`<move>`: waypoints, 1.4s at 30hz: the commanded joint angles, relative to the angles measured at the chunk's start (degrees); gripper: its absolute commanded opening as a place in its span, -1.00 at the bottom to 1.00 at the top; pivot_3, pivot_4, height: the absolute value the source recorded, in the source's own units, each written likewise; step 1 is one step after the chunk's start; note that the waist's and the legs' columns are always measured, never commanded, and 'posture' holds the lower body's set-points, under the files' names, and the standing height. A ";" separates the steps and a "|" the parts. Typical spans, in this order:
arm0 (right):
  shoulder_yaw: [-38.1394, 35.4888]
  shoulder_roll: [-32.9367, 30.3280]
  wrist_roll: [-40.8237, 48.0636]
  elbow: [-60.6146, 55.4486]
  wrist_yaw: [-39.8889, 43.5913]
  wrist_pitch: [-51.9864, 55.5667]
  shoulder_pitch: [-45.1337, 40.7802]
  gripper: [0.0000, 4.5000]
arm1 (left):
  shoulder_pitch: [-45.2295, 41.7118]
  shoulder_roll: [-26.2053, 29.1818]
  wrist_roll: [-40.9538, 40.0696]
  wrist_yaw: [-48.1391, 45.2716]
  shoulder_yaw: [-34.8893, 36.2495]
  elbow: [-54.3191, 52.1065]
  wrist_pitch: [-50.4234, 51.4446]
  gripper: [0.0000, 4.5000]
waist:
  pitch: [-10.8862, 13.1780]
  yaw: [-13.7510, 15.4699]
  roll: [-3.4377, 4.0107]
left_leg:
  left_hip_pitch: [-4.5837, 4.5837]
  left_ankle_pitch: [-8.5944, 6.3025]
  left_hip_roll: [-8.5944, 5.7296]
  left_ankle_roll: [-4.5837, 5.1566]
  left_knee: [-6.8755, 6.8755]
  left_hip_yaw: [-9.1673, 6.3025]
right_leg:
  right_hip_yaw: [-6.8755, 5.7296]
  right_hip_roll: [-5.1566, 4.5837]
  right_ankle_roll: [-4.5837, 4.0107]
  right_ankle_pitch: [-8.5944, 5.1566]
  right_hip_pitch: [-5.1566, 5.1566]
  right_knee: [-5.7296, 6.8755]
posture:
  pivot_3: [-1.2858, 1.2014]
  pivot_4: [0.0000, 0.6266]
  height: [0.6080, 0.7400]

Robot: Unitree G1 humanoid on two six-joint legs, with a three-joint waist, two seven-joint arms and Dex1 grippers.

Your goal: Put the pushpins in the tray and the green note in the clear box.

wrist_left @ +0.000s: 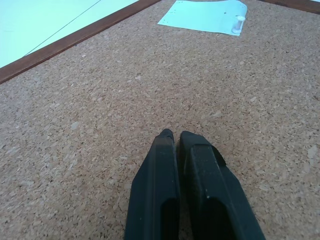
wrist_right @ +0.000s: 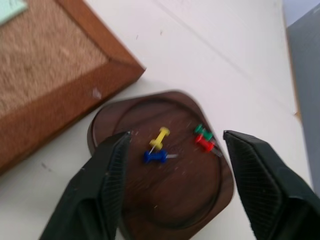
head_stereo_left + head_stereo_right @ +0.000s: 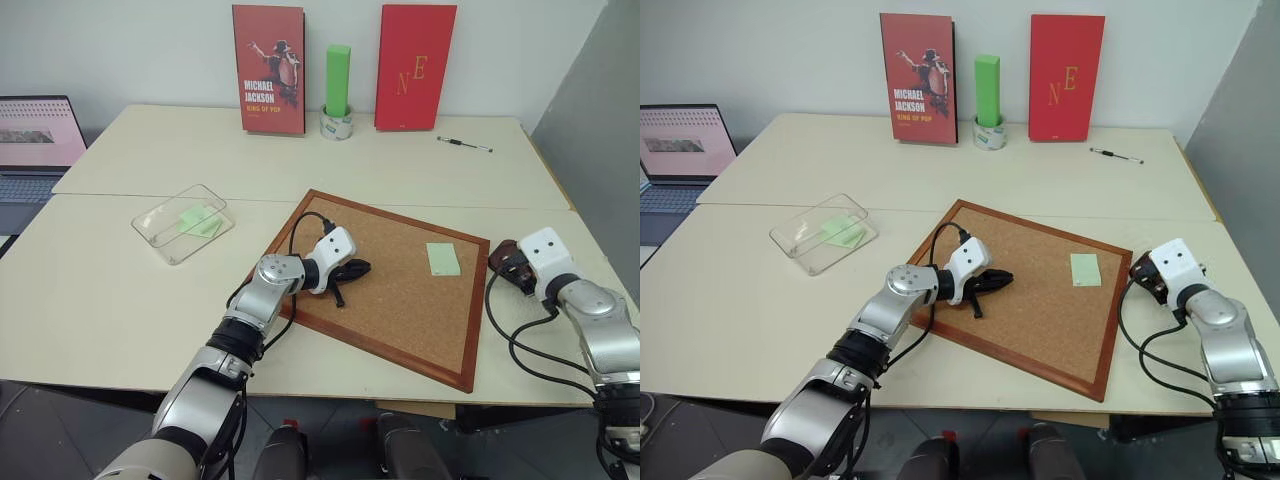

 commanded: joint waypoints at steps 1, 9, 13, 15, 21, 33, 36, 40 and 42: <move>-6.28 -1.15 2.90 -8.85 0.93 4.10 0.33 0.50 | 1.06 0.72 2.47 0.72 -1.14 2.30 0.87 -0.87 | 0.00 0.03 0.00 | 0.00 0.00 0.00 0.00 0.00 0.00 | 0.00 0.00 0.00 0.00 0.00 0.00 | 0.03 -0.52 1.00; -7.27 4.81 13.43 -20.41 6.17 8.65 5.00 0.50 | 0.52 0.62 2.50 0.66 -1.25 3.23 0.41 -0.87 | 0.00 0.04 0.00 | 0.01 0.00 0.01 0.00 0.00 -0.02 | -0.01 0.00 -0.09 -0.05 0.02 0.00 | 0.03 -0.52 1.00; -2.48 9.45 16.59 -24.95 6.66 10.14 8.35 0.50 | 0.25 0.56 2.53 0.75 -1.28 3.70 0.08 -0.87 | 0.00 0.05 0.00 | 0.02 0.00 0.01 0.00 0.00 -0.04 | -0.03 0.00 -0.09 -0.05 0.04 -0.01 | 0.03 -0.52 1.00; 0.15 10.82 16.41 -25.25 6.25 10.11 9.13 0.50 | 0.07 0.49 2.58 0.78 -1.31 4.02 -0.11 -0.87 | 0.00 0.05 0.00 | 0.02 0.00 0.01 0.00 0.02 -0.04 | -0.02 0.00 -0.10 -0.06 0.04 0.00 | 0.03 -0.52 1.00; 3.81 14.72 14.21 -20.97 2.83 7.36 7.79 0.50 | -0.24 0.38 2.53 0.95 -1.38 4.34 -0.21 -0.87 | 0.00 0.04 0.00 | 0.03 0.00 0.03 0.00 0.09 -0.03 | -0.03 0.00 -0.10 -0.06 0.04 -0.01 | 0.03 -0.52 1.00; 3.92 16.76 12.01 -12.27 0.02 2.13 4.64 0.50 | 0.14 0.42 2.36 1.35 -1.26 3.96 -0.04 -0.87 | 0.00 0.06 0.00 | 0.02 0.00 0.02 0.00 0.10 -0.03 | -0.02 0.00 -0.08 -0.05 0.05 -0.01 | 0.03 -0.52 1.00; 3.94 16.86 11.70 -10.77 -0.20 1.47 4.35 0.30 | 0.29 0.46 2.28 1.53 -1.13 3.87 0.03 -0.87 | -0.01 0.06 0.00 | 0.02 0.00 0.02 0.00 0.09 -0.03 | -0.03 0.00 -0.08 -0.05 0.05 0.00 | 0.03 -0.52 1.00; 4.18 16.83 11.77 -10.59 0.17 1.33 4.40 -0.07 | 0.41 0.48 2.22 1.61 -1.08 3.81 0.00 -0.87 | -0.01 0.05 0.00 | 0.02 0.00 0.02 0.00 0.10 -0.03 | -0.03 0.00 -0.08 -0.05 0.05 0.00 | 0.03 -0.52 1.00; 4.25 16.88 11.73 -10.56 0.28 1.28 4.41 -0.21 | 0.37 0.47 2.22 1.66 -1.03 4.00 -0.09 -0.87 | -0.01 0.06 0.00 | 0.02 0.00 0.02 0.00 0.09 -0.03 | -0.03 0.00 -0.08 -0.05 0.05 0.00 | 0.03 -0.52 1.00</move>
